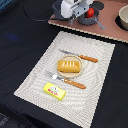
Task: Interact with the objects in diverse but meaningful ways.
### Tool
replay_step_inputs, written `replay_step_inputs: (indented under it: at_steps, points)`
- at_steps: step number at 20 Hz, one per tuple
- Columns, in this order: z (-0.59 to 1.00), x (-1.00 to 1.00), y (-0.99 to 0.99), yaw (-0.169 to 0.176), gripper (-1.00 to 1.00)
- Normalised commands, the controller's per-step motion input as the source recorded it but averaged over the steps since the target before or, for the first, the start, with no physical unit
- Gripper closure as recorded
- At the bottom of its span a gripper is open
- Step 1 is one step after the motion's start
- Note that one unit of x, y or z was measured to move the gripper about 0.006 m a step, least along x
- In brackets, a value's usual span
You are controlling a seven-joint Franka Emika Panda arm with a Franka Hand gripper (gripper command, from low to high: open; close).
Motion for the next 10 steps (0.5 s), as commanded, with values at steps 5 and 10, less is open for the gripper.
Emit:
replay_step_inputs:
  at_steps: [5, 10]
  points:
    - [-0.17, -0.1, 0.09, 0.0, 1.0]
    - [-0.17, -0.08, 0.1, 0.0, 1.0]
